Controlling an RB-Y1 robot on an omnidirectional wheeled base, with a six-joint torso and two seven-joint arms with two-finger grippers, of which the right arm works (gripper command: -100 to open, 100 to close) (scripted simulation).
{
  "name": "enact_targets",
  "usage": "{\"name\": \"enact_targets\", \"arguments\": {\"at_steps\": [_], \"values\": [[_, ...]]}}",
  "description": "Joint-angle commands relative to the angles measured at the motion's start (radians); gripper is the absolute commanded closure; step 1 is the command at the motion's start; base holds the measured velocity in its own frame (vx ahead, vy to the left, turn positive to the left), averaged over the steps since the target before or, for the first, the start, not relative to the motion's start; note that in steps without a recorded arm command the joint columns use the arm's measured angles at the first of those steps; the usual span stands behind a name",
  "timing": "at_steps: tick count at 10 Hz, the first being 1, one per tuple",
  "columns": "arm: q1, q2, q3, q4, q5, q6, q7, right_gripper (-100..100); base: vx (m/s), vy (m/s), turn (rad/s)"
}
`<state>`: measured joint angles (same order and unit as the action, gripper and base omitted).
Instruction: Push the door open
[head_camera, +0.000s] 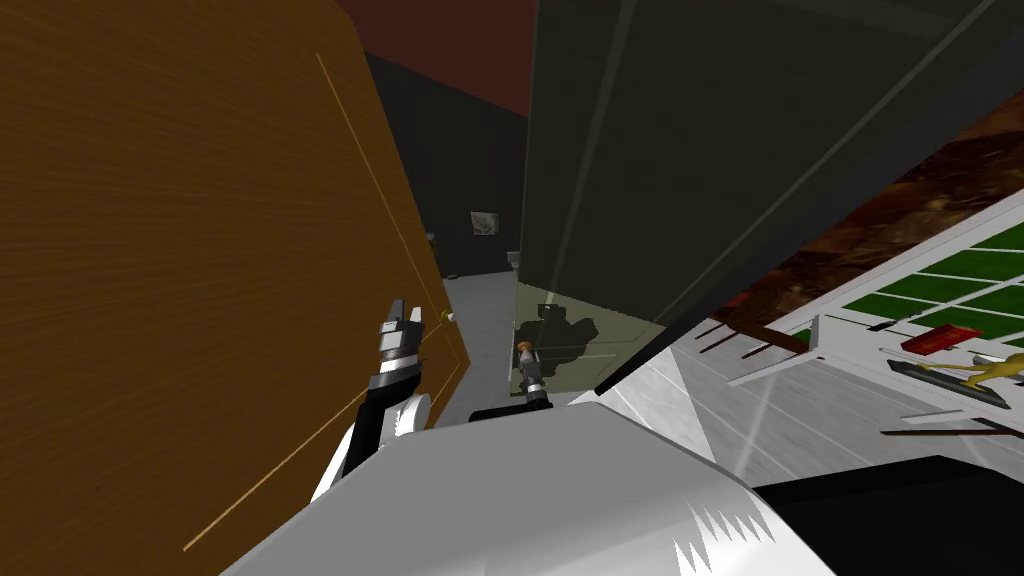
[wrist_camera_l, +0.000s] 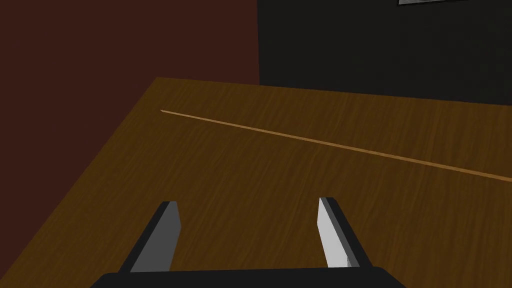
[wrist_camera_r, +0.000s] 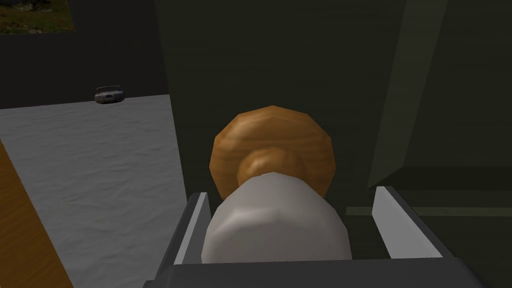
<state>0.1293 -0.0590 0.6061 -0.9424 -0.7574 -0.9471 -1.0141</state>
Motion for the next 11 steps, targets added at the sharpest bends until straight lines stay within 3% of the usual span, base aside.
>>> {"name": "enact_targets", "arguments": {"at_steps": [1, 8, 10, 11], "values": [[-0.016, 0.01, -0.028, 0.018, -0.015, -0.016, 0.013, 100, 0.177, 0.09, -0.131], [-0.056, 0.09, -0.077, 0.076, -0.052, -0.033, 0.058, 100, 0.188, 0.066, -0.121], [-0.062, 0.104, -0.084, 0.084, -0.058, -0.035, 0.065, 100, 0.158, 0.04, -0.076], [-0.057, 0.102, -0.078, 0.082, -0.055, -0.029, 0.064, 100, 0.082, 0.024, -0.016]]}}
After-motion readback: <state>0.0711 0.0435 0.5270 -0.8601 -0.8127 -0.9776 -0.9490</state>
